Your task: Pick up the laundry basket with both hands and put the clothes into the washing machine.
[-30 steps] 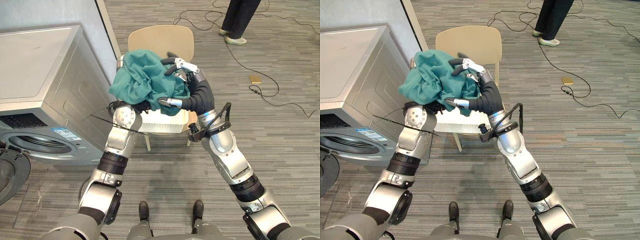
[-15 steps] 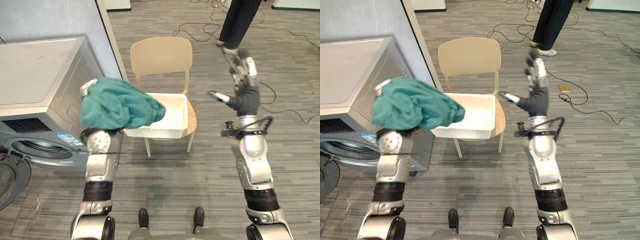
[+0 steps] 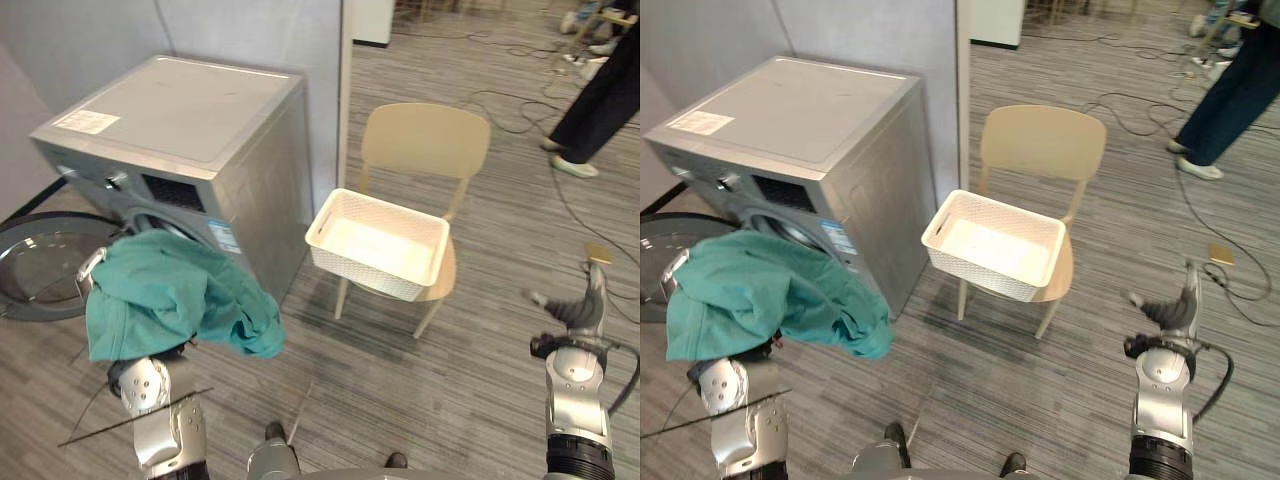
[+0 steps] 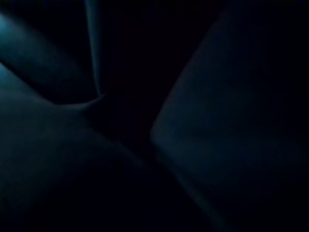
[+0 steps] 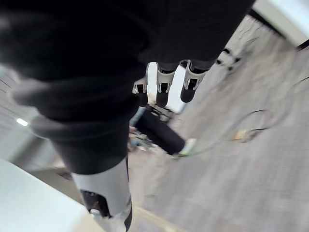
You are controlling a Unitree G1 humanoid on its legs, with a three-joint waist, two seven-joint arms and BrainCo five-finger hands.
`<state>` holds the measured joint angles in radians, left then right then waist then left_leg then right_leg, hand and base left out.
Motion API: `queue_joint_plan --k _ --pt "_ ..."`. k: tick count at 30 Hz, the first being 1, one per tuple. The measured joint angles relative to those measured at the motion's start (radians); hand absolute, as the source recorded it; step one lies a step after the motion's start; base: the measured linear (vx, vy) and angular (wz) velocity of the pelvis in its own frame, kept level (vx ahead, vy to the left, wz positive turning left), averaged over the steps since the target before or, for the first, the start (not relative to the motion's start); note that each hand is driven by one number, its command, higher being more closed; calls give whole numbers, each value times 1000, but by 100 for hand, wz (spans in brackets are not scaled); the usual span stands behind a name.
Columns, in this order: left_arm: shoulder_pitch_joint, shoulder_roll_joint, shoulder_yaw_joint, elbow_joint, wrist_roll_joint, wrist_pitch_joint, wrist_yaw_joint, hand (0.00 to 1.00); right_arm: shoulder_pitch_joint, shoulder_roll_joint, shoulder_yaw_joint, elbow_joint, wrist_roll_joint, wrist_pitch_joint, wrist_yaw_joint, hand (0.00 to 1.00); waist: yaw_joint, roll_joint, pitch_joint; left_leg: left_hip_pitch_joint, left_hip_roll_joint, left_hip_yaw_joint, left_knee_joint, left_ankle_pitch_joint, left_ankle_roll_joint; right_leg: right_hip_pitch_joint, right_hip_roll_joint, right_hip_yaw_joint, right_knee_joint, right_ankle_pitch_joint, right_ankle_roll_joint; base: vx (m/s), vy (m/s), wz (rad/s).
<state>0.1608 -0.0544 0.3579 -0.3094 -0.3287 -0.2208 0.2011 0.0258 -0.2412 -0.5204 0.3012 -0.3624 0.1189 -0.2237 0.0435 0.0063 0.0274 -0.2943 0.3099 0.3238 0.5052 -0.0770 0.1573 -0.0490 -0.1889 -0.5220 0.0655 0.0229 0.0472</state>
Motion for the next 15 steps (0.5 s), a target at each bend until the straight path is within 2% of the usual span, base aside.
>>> queue_joint_plan --k 1,4,5,6,7,8,9,10,11,12,13,14,15 --pt "3 -8 0 12 -11 2 -15 100 23 0 -21 44 -2 3 12 0 -2 4 -3 7 17 18 36 0 0 3 -15 -20 7 1 1 76 272 99" --pt "18 -16 -2 82 -39 21 -69 100 134 39 -106 245 9 16 55 0 -33 20 -12 69 128 106 95 5 -41 30 -92 -140 48 14 23 59 293 113" --pt "18 -16 -5 100 -50 30 -75 100 161 55 -125 297 22 16 56 0 -37 32 -17 84 151 118 57 47 -76 35 -104 -172 61 23 37 74 297 122" --pt "17 -17 -5 127 -53 43 -86 100 173 69 -141 369 52 16 59 0 -40 45 -22 80 131 105 14 -5 -190 42 -123 -213 64 45 63 92 618 150" --pt "16 -18 -6 147 -56 51 -91 100 171 95 -146 434 74 15 72 0 -49 44 -25 70 96 89 0 -76 -265 60 -154 -259 66 70 80 65 591 148" --pt "15 -18 -6 160 -57 54 -93 100 165 111 -144 466 85 12 78 0 -51 36 -25 55 78 79 2 -106 -272 70 -171 -281 72 81 83 42 538 137" --pt "16 -17 -6 180 -58 61 -94 100 143 133 -139 513 95 9 89 0 -48 16 -14 43 50 53 12 -141 -266 89 -201 -304 86 99 83 50 428 109" --pt "31 -18 -5 222 -59 69 -93 100 120 155 -119 570 118 4 101 0 -36 12 2 33 18 18 52 -169 -238 104 -237 -317 120 127 75 57 479 114" --pt "57 -16 -5 246 -62 84 -93 100 105 170 -84 600 129 -5 117 0 -25 6 3 24 -1 -19 90 -192 -212 127 -233 -288 146 93 100 58 421 99" --pt "69 -14 -7 246 -63 86 -93 100 102 179 -65 602 133 -9 123 0 -24 -4 7 23 -16 -36 97 -203 -203 138 -233 -275 164 66 90 50 290 100" --pt "94 -9 -34 250 -62 85 -93 100 101 181 -39 580 151 -22 136 0 -17 -13 10 34 -66 -62 112 -247 -199 165 -278 -256 231 56 29 39 256 112" --pt "101 -2 -84 262 -62 87 -94 100 105 178 -28 550 167 -33 138 0 -21 -3 27 53 -106 -102 103 -279 -189 144 -320 -164 348 79 -51 23 322 147" --pt "109 0 -155 265 -62 89 -94 100 114 189 -5 523 175 -39 137 0 -22 26 54 71 -141 -152 91 -292 -166 57 -314 70 510 32 -95 12 258 131"
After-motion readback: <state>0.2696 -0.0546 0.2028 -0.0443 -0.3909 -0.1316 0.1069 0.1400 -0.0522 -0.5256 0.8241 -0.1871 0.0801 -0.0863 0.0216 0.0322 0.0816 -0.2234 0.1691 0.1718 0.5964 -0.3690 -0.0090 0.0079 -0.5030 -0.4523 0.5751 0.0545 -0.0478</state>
